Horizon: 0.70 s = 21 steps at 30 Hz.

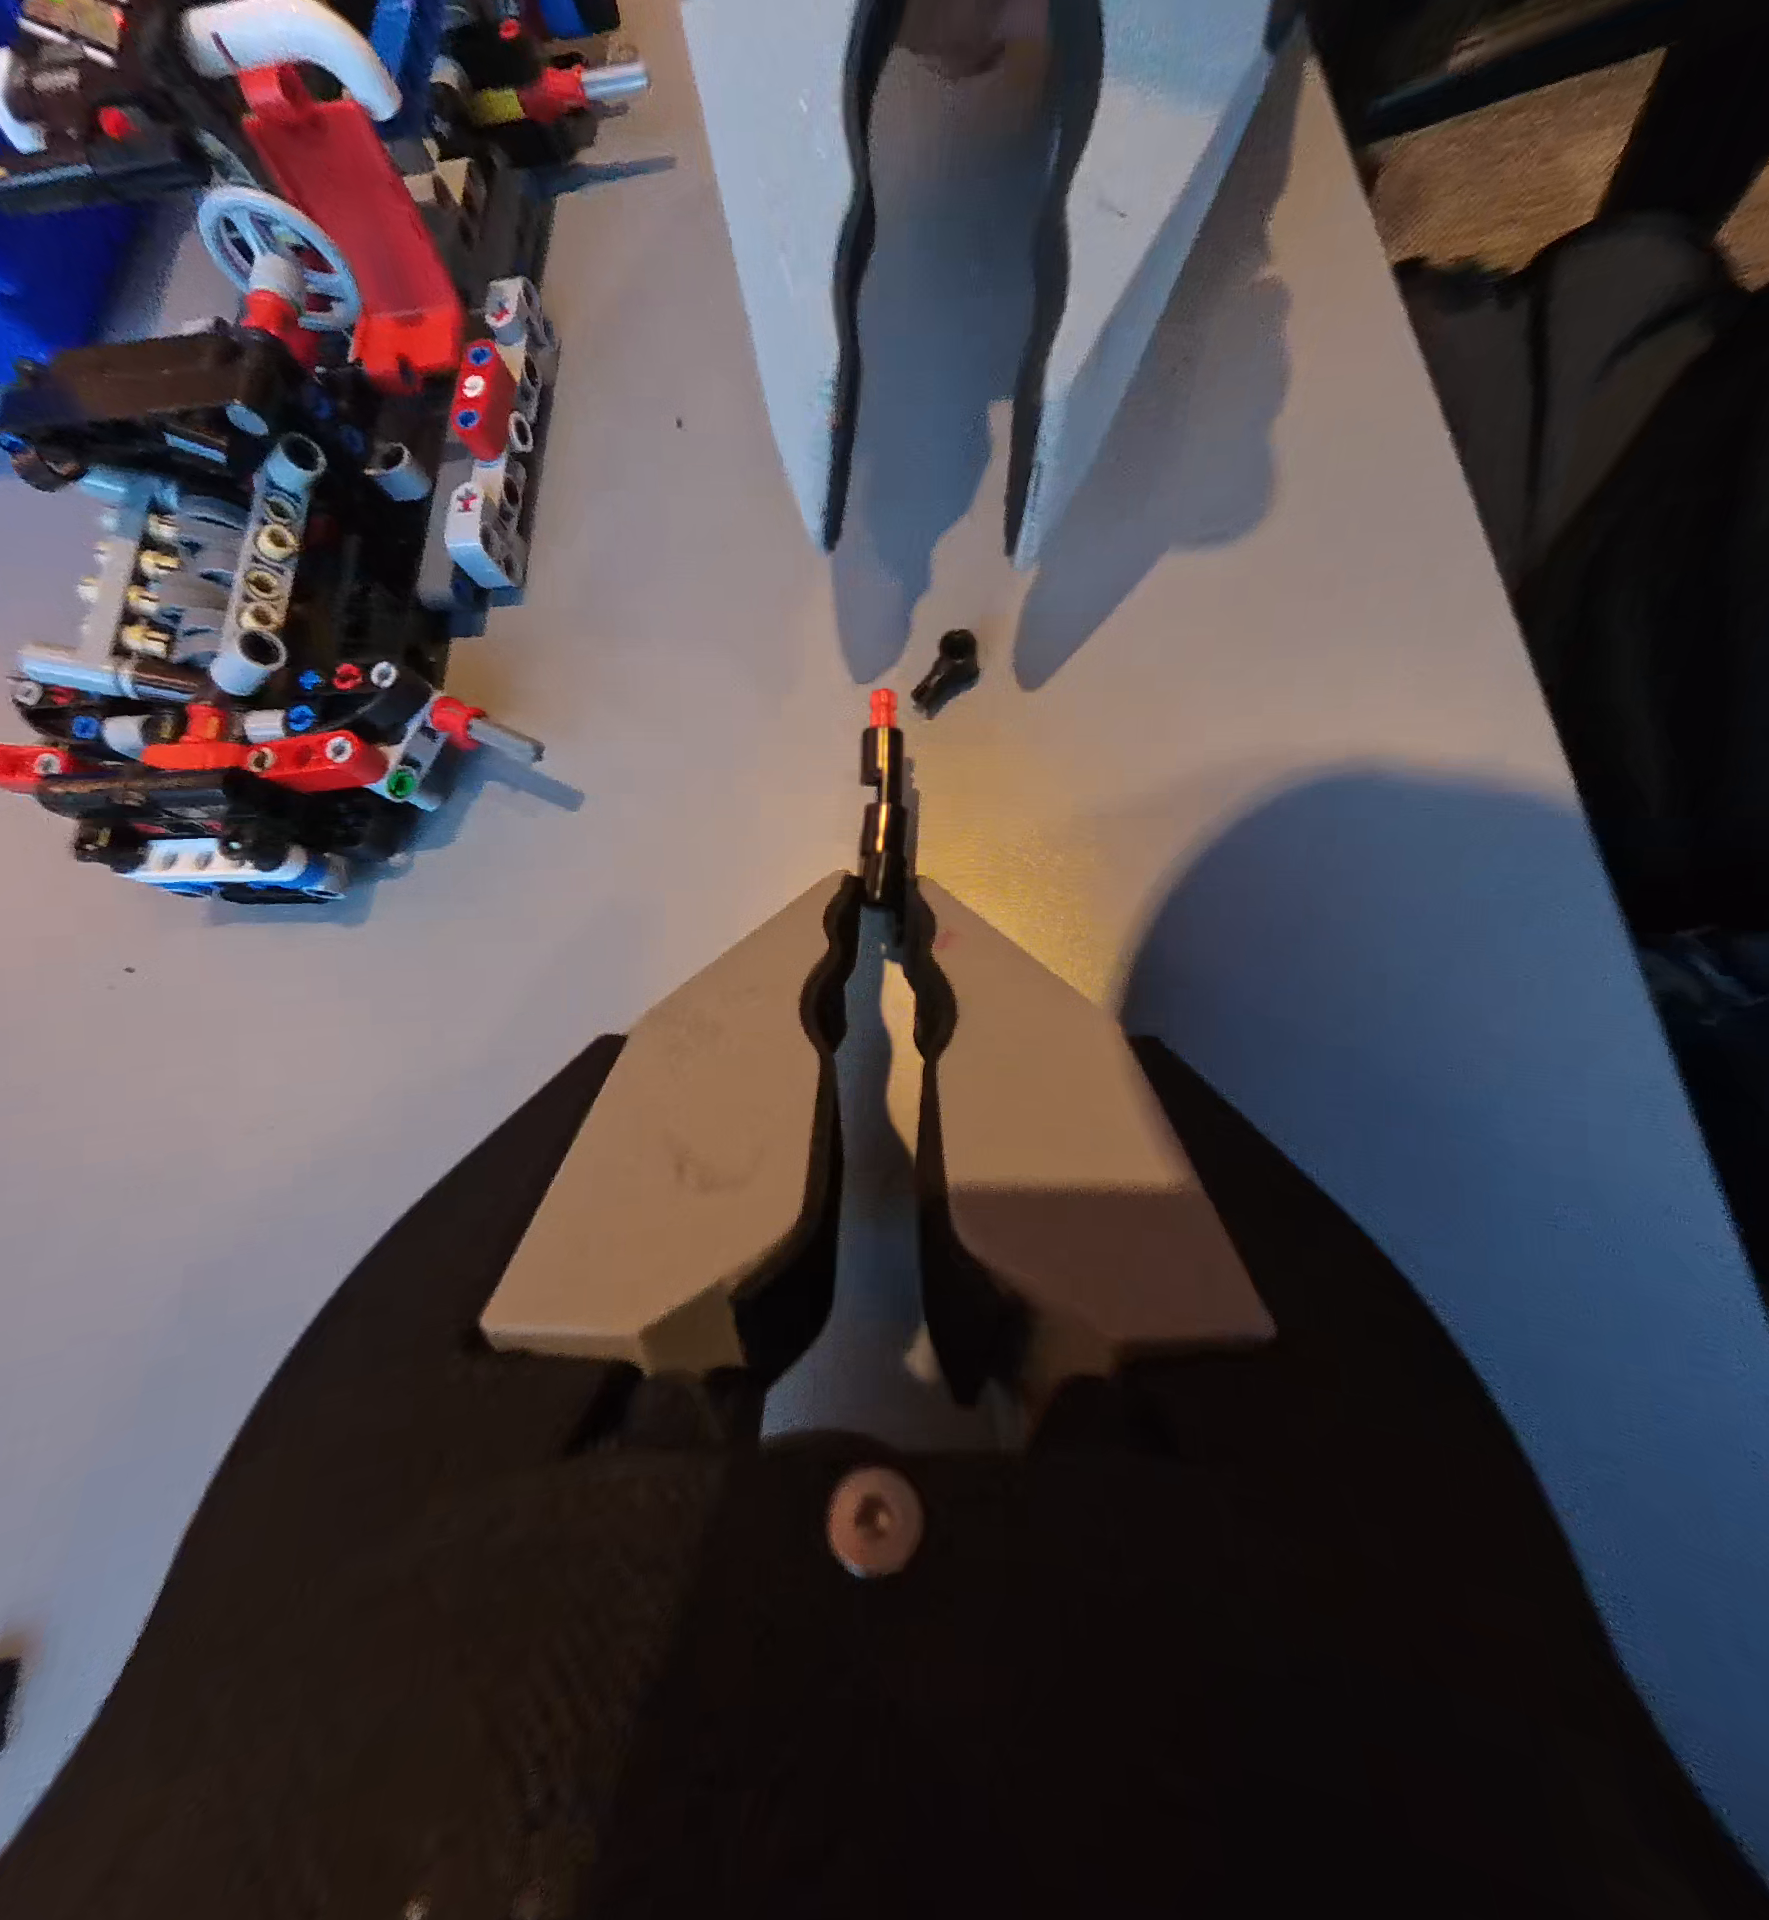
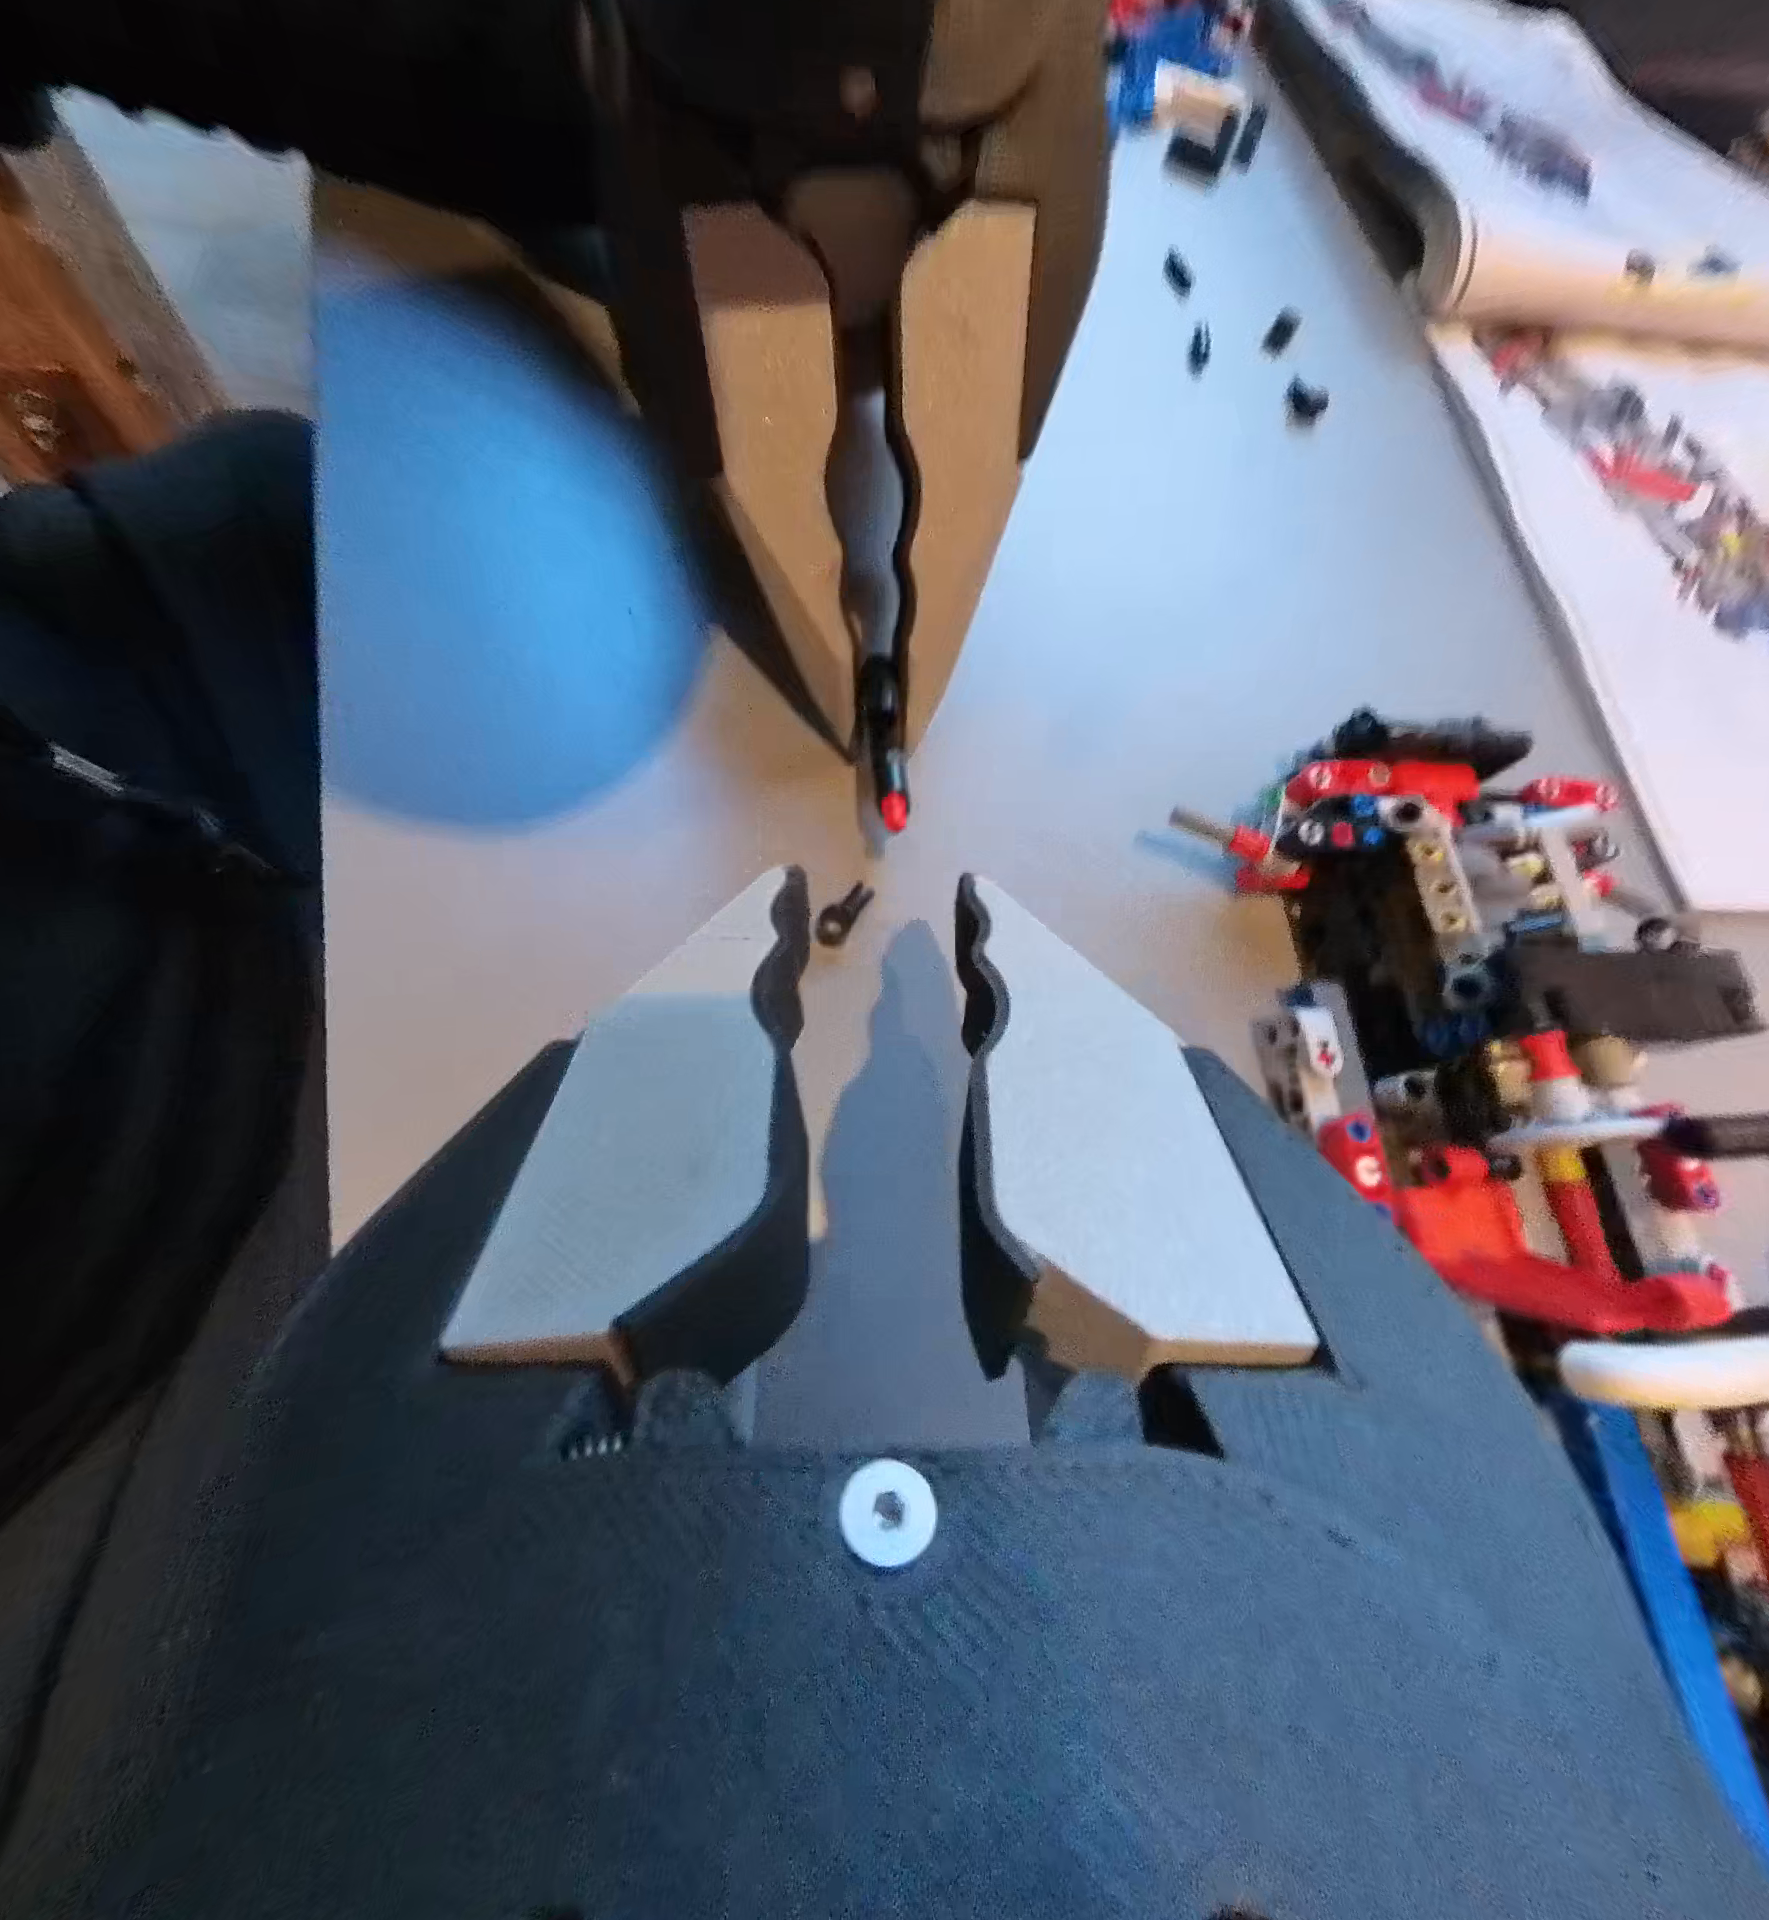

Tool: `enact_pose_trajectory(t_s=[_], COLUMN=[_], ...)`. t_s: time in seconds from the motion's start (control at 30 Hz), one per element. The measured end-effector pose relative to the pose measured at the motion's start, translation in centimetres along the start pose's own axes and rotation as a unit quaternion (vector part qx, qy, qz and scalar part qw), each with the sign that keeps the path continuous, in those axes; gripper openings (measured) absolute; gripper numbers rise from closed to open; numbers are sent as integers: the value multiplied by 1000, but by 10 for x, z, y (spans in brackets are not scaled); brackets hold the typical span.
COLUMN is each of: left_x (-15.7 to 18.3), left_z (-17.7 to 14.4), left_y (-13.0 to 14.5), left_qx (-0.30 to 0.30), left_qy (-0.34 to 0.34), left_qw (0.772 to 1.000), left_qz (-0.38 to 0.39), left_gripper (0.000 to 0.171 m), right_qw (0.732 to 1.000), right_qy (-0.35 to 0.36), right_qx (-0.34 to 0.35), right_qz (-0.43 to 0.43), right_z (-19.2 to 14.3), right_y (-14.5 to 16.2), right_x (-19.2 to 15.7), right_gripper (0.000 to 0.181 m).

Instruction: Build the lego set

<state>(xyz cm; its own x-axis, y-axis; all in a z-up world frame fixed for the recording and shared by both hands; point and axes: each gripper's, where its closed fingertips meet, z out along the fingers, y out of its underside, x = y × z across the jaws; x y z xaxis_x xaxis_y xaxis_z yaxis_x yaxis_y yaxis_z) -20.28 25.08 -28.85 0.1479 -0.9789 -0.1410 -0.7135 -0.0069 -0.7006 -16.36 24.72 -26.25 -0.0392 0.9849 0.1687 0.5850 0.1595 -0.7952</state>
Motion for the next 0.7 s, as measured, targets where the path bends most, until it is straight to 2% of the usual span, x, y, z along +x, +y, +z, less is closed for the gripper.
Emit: enact_pose_trajectory(t_s=[0.17, 0.27, 0.33, 0.5, 0.7], left_x=[-2, -3, -3, -4, -4], left_z=[2, 2, 2, 2, 2], left_y=[-2, -2, -2, -1, -1], left_qx=[5, 9, 9, 10, 10], left_qy=[-6, 3, 4, 5, 11], left_qw=[1000, 1000, 1000, 999, 999], left_qz=[-4, -22, -24, -34, -40], left_gripper=[4, 4, 4, 7, 5], right_qw=[997, 997, 996, 994, 994], right_qy=[36, 36, 50, 72, 82], right_qx=[-65, -68, -73, -75, -73], right_qz=[4, 13, 11, -21, 13], right_z=[16, 18, 19, 18, 12], right_y=[18, 19, 20, 22, 25], right_x=[-4, -6, -3, 1, 13], right_gripper=[23, 16, 3, 0, 0])
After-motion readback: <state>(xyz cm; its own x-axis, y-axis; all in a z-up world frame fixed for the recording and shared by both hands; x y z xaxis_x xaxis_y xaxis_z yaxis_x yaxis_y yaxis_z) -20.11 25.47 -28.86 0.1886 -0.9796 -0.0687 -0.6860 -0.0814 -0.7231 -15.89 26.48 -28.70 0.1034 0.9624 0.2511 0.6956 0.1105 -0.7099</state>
